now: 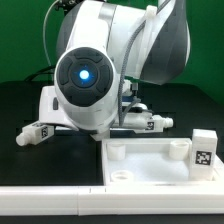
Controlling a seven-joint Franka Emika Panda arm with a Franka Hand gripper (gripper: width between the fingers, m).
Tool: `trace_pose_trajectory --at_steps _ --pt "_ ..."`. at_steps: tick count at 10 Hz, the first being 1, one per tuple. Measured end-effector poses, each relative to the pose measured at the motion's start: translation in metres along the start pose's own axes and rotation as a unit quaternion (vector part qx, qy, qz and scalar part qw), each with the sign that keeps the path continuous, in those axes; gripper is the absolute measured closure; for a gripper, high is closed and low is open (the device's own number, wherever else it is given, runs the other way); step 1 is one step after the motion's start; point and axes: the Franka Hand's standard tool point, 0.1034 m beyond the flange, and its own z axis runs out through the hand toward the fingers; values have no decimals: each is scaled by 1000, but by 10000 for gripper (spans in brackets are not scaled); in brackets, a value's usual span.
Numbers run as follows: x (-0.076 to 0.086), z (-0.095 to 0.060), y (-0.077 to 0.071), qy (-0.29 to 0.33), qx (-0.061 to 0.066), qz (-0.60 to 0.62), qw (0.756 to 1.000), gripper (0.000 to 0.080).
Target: Assemble square table
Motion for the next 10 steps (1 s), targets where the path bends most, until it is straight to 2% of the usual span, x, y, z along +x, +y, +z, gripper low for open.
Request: trace_pose_trajectory --at_steps 4,5,6,7,8,9,10 --pt "8 0 5 19 1 3 1000 150" --pt "8 0 6 19 1 4 1000 248" --pt "8 0 6 19 2 5 1000 384" --pt "8 0 7 19 3 5 1000 384" --pt "8 0 7 19 3 6 1000 517" --pt "7 -1 7 21 3 7 1000 517" --pt "2 -11 3 28 6 6 1000 517"
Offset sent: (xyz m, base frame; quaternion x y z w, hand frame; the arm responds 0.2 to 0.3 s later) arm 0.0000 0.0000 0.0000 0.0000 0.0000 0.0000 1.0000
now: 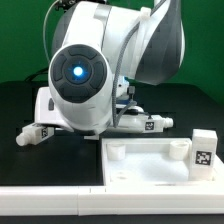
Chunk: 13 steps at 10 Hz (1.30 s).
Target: Assemble square table
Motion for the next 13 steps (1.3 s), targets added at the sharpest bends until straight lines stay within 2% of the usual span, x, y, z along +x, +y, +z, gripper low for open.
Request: trace_pose_trajectory --at_steps 1,2,3,4,7,8,9,10,11,13 --pt "-10 -20 -6 15 8 -5 1000 517" --pt "-16 -50 -17 71 18 -15 997 517" --pt "-25 -64 -20 125 10 -28 992 517" --pt "-27 -60 -15 158 -23 -46 986 517" --pt "-24 -66 -16 250 -18 -46 967 515" --pt "-29 -91 -26 278 -9 -56 959 515" --pt "-30 -118 -32 321 22 -69 944 515" --pt "-26 -137 -32 370 42 -73 925 515" --pt "-25 -145 -30 406 36 -70 911 515" --pt "-22 -141 -23 469 23 -57 881 515"
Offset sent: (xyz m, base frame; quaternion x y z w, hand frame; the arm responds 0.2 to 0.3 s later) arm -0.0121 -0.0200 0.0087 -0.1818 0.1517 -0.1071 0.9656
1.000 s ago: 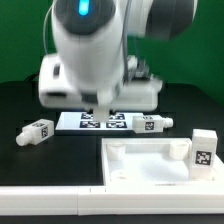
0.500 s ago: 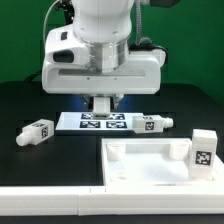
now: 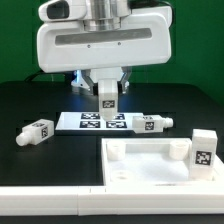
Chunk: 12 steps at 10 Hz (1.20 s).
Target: Assemble square table
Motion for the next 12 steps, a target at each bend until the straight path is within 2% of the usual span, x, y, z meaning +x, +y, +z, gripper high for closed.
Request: trace_pose_trajectory --at_steps 1,2,3,4,6,7,8,9,10,11,12 --pt "2 0 3 24 -8 0 1000 515" --pt "7 -1 8 72 -23 -1 997 515" --pt "16 -5 6 114 -30 3 993 515" --pt "32 -13 4 168 -40 11 985 515" --pt "49 -23 -19 234 -49 20 971 515" --pt "50 -27 -4 276 -79 7 958 515" --pt "45 -22 0 282 -85 11 956 515" --pt "46 -21 -3 276 -82 10 957 515" --pt "45 -19 -8 267 -73 17 961 515" --pt "46 -20 -21 246 -52 25 967 515" --pt "57 -22 -24 233 -40 27 971 515"
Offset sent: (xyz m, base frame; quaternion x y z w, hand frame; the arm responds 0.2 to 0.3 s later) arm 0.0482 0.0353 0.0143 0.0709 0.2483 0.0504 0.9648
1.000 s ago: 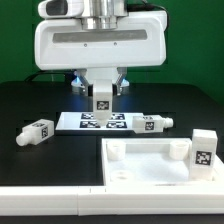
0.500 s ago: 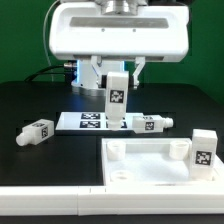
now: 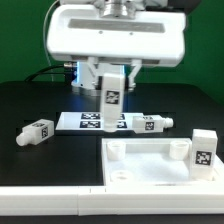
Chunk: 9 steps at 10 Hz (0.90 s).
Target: Assemble square table
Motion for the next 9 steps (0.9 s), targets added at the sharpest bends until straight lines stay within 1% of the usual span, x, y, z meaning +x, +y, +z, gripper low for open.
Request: trace_pose_trajectory --at_steps 1,2,3,4,7,8,9 --pt "10 4 -8 -24 15 15 999 515" --pt "25 3 -20 -40 31 28 998 515" --pt "29 2 -31 -22 27 32 999 515" --pt "23 3 -35 -26 26 24 999 515" --pt "23 5 -31 -24 24 25 999 515" --pt "18 11 -23 -16 14 18 1000 515" --pt "13 21 -19 -18 8 17 1000 515"
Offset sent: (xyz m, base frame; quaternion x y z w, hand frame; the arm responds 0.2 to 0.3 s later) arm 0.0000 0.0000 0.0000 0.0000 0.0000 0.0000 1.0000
